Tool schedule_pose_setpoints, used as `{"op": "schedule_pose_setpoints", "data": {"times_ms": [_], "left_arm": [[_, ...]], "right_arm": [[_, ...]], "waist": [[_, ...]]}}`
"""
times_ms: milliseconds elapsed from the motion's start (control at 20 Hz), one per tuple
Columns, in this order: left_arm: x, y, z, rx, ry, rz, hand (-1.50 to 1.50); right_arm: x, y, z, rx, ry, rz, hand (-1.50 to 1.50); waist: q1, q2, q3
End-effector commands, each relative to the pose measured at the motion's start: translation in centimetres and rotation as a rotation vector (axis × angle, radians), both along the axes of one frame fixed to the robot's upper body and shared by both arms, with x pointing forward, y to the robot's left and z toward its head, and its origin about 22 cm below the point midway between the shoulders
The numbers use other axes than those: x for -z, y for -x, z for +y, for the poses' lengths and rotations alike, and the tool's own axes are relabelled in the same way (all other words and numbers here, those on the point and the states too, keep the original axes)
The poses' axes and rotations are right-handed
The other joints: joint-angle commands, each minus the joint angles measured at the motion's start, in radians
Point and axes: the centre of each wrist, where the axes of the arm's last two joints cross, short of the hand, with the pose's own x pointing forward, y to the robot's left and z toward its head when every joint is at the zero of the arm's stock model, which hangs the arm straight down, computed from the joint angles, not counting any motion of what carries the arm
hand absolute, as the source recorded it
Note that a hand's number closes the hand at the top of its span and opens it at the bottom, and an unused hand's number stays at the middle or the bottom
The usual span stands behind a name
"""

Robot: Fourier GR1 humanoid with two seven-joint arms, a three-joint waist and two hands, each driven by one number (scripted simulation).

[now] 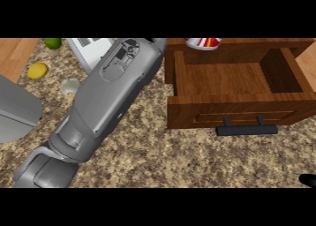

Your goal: Pick up the can, place it into the drawer and close the drawer

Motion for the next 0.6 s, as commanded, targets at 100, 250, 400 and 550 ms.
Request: {"op": "schedule_pose_setpoints", "data": {"times_ms": [100, 250, 400, 550], "left_arm": [[-2.9, -0.7, -2.2, 0.009, -0.051, 0.006, 1.50], [-2.8, -0.3, -3.3, -0.017, -0.065, 0.006, 1.50], [-3.2, -0.7, -3.6, -0.046, -0.092, 0.010, 1.50], [-2.3, -0.7, -3.8, -0.050, -0.111, 0.010, 1.50]], "right_arm": [[-0.1, -0.7, 0.2, -0.008, 0.016, -0.001, -1.50], [-0.5, -0.8, 0.9, -0.023, 0.010, -0.014, -1.50], [-1.2, -0.7, 1.3, -0.035, 0.005, -0.006, -1.50], [-0.5, -1.5, 0.8, -0.049, 0.010, -0.011, -1.50]], "waist": [[-0.010, 0.006, 0.000], [-0.034, 0.009, 0.001], [-0.039, 0.011, 0.001], [-0.056, 0.014, 0.002]]}}
